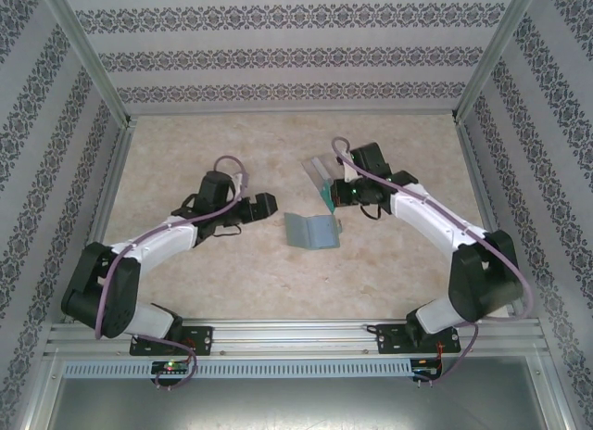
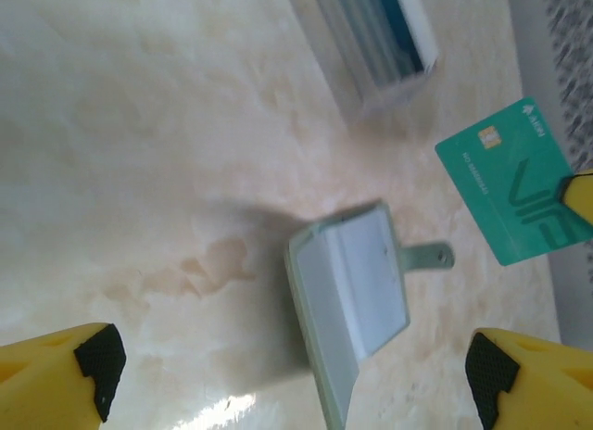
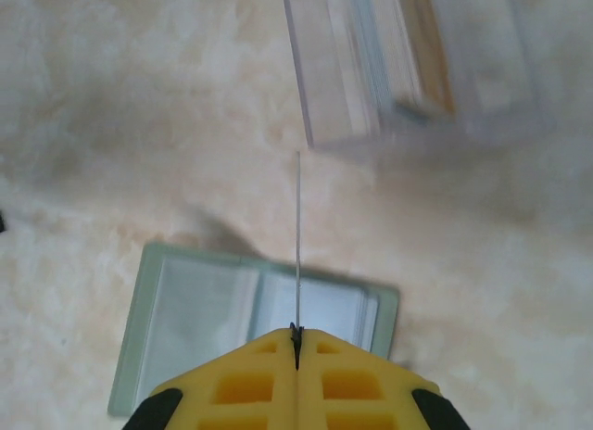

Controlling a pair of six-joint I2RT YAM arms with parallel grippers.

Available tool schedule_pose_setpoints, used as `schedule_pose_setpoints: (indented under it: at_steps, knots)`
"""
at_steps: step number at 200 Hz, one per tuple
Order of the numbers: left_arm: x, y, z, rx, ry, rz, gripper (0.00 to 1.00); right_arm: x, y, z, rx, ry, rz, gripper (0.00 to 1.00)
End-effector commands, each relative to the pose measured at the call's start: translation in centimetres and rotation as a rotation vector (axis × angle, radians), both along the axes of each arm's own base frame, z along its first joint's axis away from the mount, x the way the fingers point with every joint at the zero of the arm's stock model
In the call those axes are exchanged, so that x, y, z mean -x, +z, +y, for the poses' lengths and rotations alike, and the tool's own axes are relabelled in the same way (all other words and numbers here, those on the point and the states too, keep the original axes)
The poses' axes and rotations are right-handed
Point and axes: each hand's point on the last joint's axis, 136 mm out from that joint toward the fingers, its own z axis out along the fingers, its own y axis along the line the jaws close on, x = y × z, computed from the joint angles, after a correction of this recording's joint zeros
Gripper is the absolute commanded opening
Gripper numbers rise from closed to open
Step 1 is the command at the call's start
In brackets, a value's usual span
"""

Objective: Put the credit cards into the card holder
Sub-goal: Insert the credit card into the card slot.

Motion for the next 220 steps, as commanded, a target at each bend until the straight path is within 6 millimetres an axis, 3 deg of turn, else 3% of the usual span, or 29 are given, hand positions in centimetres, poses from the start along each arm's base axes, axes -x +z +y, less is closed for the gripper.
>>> schedule_pose_setpoints:
  at_steps: [1,32,55,70,138,164,220]
  knots:
    - [0.9,-1.8,-0.8,-0.010,-0.026,0.018,0.94,2.9,1.0,1.6,-0.197,0.013,0.056,0.00]
    - [2.0,-3.7,-1.0,-0.033,-0.035,0.047,0.87,5.7,-1.1,2.3,-0.354,-0.037,0.122,0.00]
    - [2.1,-5.2,-1.6,-0.048,-0.052,0.090,0.63,5.9,-3.1,2.1,-0.350,-0.084,0.124,0.00]
    - [2.0,-5.9,-2.1,-0.033,-0.063,0.114,0.54,6.1,-4.1,2.6,-0.373,-0.084,0.144,0.00]
    - [1.8,-5.3,-2.2,-0.033,-0.065,0.115,0.55,5.9,-6.2,2.4,-0.392,-0.109,0.128,0.00]
    - [1.6,-4.7,-1.2,-0.086,-0.008,0.079,0.67,5.8,-7.0,3.0,-0.423,-0.103,0.139,0.00]
    - [1.9,-4.3,-2.0,-0.089,-0.016,0.059,0.66,5.8,-8.8,3.2,-0.441,-0.116,0.179,0.00]
